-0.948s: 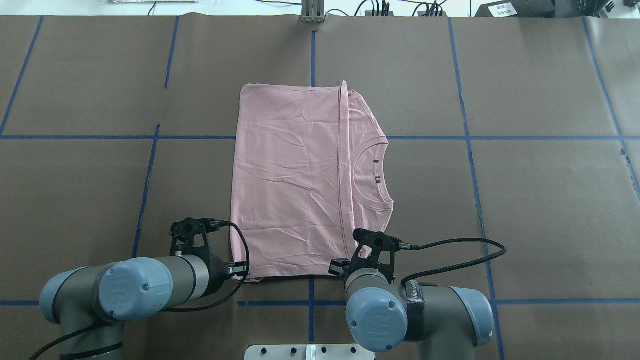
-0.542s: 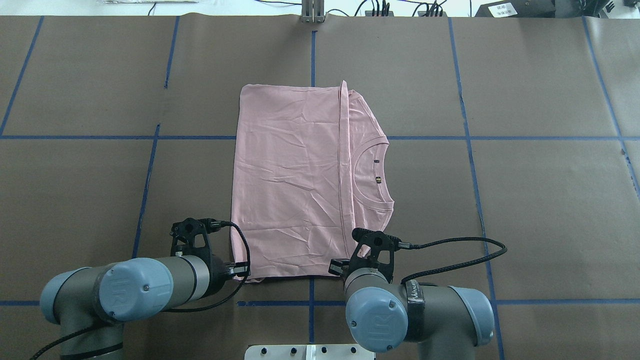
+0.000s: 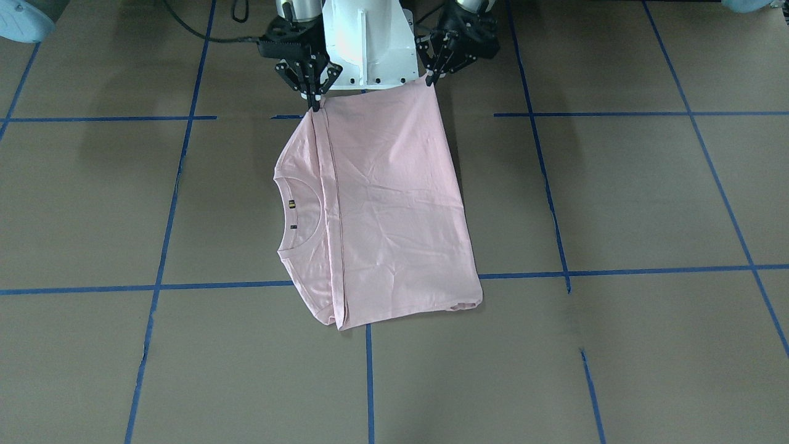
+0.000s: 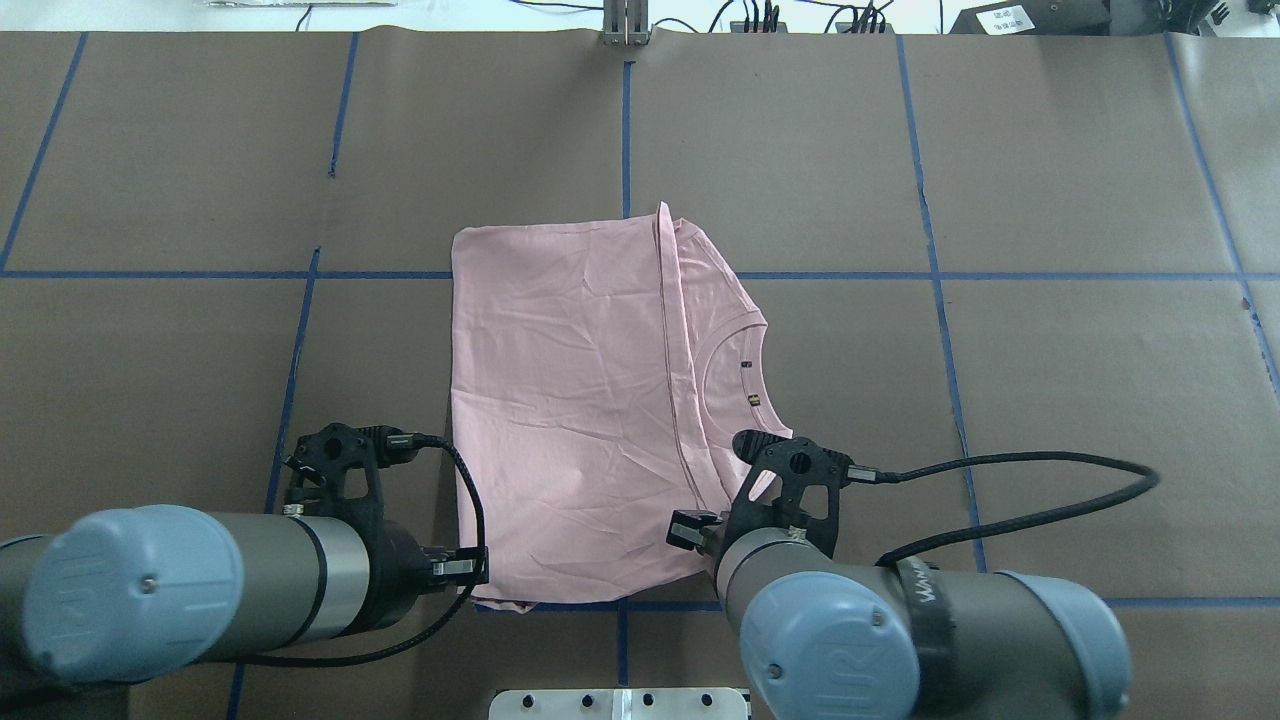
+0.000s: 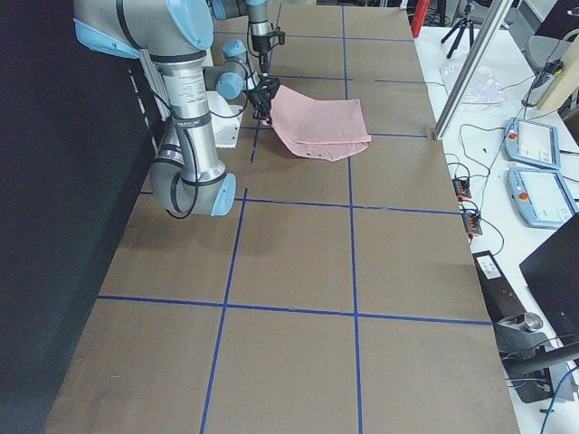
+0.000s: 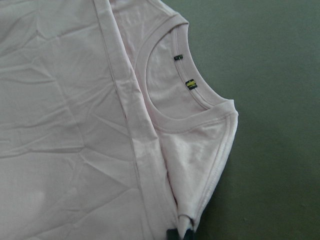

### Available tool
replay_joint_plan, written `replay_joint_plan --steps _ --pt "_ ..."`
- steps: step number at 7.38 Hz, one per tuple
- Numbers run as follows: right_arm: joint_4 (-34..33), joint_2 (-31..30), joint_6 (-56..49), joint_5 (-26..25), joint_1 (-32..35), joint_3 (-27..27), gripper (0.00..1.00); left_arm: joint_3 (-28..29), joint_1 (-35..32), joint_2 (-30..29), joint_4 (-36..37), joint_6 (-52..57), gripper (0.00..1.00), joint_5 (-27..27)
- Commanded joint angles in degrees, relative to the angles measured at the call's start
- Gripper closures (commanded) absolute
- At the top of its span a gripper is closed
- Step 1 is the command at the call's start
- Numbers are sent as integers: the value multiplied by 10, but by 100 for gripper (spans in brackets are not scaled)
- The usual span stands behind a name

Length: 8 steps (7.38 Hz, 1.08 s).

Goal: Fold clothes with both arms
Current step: 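Lift the near edge with both grippers and fold it away from the robot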

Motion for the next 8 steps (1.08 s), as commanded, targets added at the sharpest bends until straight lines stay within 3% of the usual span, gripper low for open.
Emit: replay_joint_plan --steps 1,2,4,6,8 --pt "-108 25 0 19 -5 87 100 -82 -3 -47 116 1 100 -29" --pt "-104 29 -1 19 -5 61 100 -64 -5 -48 115 2 100 -26" --pt "-98 79 -53 14 57 -12 100 9 -74 -73 115 72 100 -26" --pt "23 98 -98 40 142 -129 100 79 -148 -94 113 133 100 -29" --pt "105 153 -123 45 189 -279 100 142 -176 -96 65 147 100 -29"
